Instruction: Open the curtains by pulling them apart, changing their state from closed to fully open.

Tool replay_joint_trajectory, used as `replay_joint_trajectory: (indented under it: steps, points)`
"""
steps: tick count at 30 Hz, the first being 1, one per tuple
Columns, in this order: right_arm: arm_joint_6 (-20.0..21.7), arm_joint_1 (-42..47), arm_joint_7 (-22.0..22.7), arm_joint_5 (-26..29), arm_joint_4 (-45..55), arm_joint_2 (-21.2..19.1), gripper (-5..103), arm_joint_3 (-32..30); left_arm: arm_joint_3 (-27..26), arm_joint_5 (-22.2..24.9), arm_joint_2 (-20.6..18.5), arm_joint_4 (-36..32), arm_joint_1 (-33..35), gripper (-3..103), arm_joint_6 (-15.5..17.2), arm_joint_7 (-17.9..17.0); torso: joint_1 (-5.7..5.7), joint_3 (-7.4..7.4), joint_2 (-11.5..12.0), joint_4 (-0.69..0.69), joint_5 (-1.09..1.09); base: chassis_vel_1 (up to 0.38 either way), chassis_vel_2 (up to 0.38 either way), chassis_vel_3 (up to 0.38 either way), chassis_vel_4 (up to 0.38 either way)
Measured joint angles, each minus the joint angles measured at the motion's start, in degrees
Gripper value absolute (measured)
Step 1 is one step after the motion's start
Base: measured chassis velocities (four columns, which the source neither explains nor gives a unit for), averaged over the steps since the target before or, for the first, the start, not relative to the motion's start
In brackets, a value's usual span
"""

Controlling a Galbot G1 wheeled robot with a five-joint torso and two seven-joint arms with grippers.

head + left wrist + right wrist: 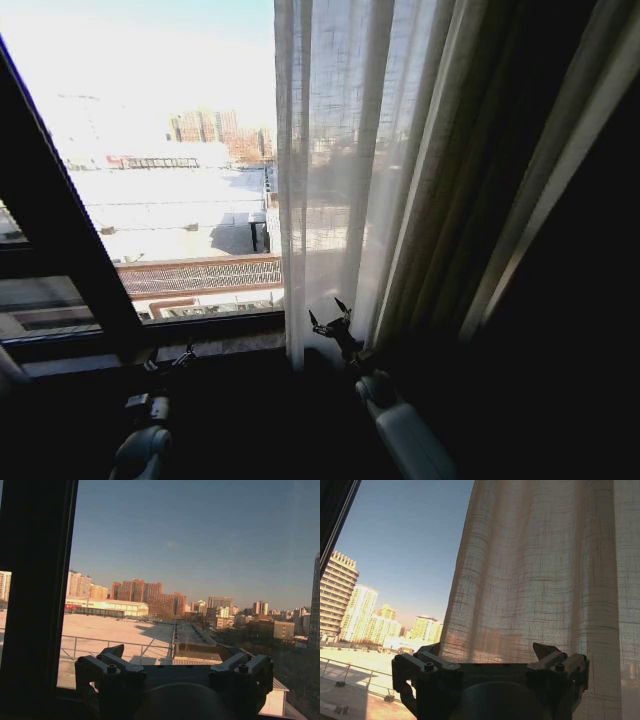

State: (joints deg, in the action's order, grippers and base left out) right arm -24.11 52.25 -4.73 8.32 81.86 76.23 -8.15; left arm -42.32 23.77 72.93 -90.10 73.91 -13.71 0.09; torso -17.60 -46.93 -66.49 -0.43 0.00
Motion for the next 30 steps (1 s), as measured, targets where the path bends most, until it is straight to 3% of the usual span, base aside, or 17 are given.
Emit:
replay_joint_trajectory:
  steps: [4, 9, 19, 30]
  points:
    - [-0.83, 0.55, -1.78, 2.69, 0.91, -0.36, 100, 0.16, 0.0, 0.0, 0.0, 0.0, 0.0, 100, 0.0, 0.0, 0.01, 0.0, 0.0, 0.0, 0.0, 0.0, 0.0, 0.0, 0.0]
    - [-0.41, 1.22, -3.29, 1.68, 1.42, -0.51, 100, -0.26, 0.0, 0.0, 0.0, 0.0, 0.0, 100, 0.0, 0.0, 0.0, 0.0, 0.0, 0.0, -0.01, 0.0, 0.0, 0.0, 0.0]
    - [0.09, 1.67, -3.22, 1.13, 1.8, -0.16, 100, -0.23, 0.0, 0.0, 0.0, 0.0, 0.0, 100, 0.0, 0.0, 0.01, 0.0, 0.0, -0.01, 0.0, 0.029, 0.008, -0.026, -0.017]
    - [-0.47, 1.48, -0.96, 1.21, 1.4, 0.1, 100, 0.17, -0.01, 0.0, -0.01, 0.0, 0.0, 100, 0.0, 0.01, 0.02, 0.01, 0.0, 0.03, 0.0, 0.201, 0.134, -0.176, -0.125]
